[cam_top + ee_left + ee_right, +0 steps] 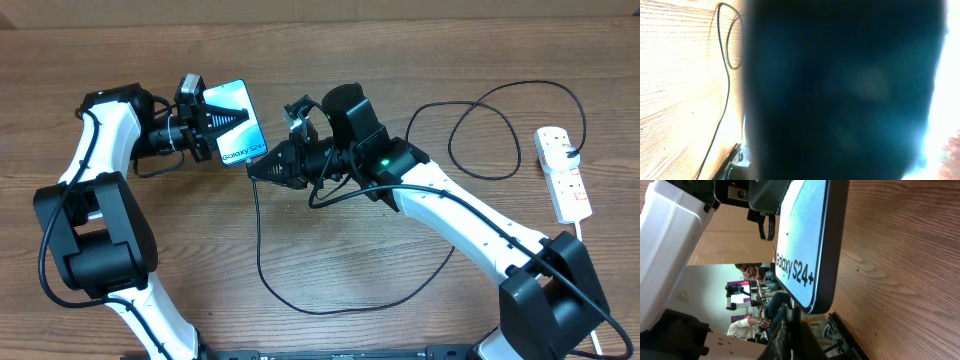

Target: Plug charger to phone and switch on socket

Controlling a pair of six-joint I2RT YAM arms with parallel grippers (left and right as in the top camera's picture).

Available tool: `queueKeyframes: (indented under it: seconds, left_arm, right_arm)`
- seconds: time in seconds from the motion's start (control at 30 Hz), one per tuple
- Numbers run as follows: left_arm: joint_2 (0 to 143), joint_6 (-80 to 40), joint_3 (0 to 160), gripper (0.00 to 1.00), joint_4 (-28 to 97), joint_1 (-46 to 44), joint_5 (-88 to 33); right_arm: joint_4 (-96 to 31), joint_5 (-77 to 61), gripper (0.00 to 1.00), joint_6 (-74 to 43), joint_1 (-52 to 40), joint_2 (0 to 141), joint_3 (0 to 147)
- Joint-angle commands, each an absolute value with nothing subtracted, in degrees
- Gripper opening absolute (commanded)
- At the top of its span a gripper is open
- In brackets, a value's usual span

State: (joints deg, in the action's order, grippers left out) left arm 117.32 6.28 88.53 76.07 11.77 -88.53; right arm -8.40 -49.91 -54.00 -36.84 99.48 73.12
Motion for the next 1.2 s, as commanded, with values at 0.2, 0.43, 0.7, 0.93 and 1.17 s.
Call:
queueKeyframes:
  seconds: [0.2,0.43,0.7,0.93,1.17]
  left_arm:
    - [116.5,5.9,88.6,0.04,76.5,11.6,-90.6]
    - [116.5,5.9,88.6,0.04,76.5,11.6,-90.6]
    - [116.5,6.0,88.6,0.04,76.5,11.6,-90.6]
    - [116.5,7.1,88.6,0.04,76.5,11.6,-90.6]
    - [116.5,7.7,88.6,0.04,76.5,11.6,-90.6]
  right_arm:
    - [-6.6,-46.1,0.04,-55.5,-36.8,98.7,74.1]
    - [-5.2,-44.7,0.04,-56.2,-38.1,98.7,74.1]
    - [-5.2,-45.1,0.04,-56.1,-38.2,98.8,74.1]
    - [-5.2,-46.9,0.04,-53.6,-38.1,98.8,74.1]
    - [-8.0,-51.3,0.04,-47.9,-36.1,98.8,74.1]
